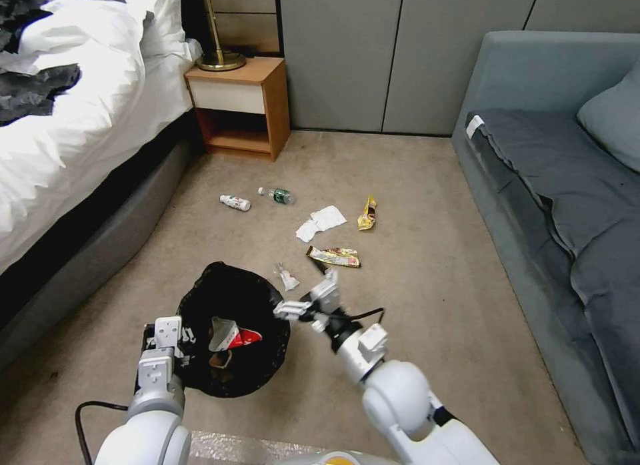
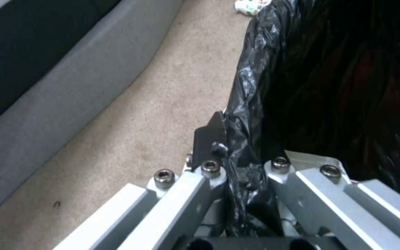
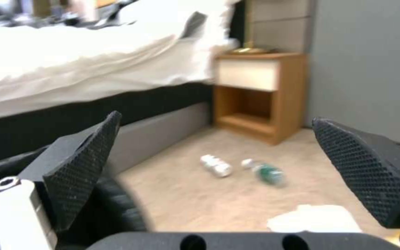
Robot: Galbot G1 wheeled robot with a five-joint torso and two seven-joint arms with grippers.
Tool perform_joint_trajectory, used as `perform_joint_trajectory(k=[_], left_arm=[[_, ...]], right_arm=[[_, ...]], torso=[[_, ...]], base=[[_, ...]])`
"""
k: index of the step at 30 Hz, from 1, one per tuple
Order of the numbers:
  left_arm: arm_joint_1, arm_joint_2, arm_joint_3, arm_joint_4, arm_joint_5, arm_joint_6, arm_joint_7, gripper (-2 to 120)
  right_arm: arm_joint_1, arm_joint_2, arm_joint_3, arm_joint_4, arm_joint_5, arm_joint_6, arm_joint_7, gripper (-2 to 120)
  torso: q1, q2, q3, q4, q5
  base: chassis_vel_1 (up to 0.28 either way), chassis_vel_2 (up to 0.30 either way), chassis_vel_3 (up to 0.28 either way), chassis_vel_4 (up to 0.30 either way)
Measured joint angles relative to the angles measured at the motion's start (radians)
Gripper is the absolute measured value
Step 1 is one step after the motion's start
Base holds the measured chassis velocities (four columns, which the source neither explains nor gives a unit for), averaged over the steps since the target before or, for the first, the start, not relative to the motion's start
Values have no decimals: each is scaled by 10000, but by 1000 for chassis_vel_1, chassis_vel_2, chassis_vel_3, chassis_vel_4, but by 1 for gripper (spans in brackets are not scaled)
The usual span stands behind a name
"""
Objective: Pick up the trash bin, then pick up the garbage from the floor and place it into the trash bin.
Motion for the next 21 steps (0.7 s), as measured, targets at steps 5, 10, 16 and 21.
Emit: perform_joint_trajectory(k=[5, 10, 16, 21], left_arm=[[-79, 10, -28, 17, -49, 5, 1, 1], [-79, 12, -6, -10, -48, 9, 1, 1], [-5, 6, 6, -97, -42, 2, 1, 1], [42, 4, 5, -121, -39, -28, 2, 1]], right_arm=[[-797, 262, 771, 80, -328, 428, 678, 100], [-1154, 441, 1221, -366, -395, 784, 944, 100], [-877, 724, 1849, -1198, -381, 932, 1279, 100], [-681, 860, 2409, -1779, -354, 1104, 1403, 100]], torso=[[0, 0, 0, -1, -1], [0, 0, 0, 0, -1], [0, 0, 0, 1, -1], [0, 0, 0, 1, 0]], base=[[0, 0, 0, 0], [0, 0, 0, 0], [0, 0, 0, 0], [0, 0, 0, 0]])
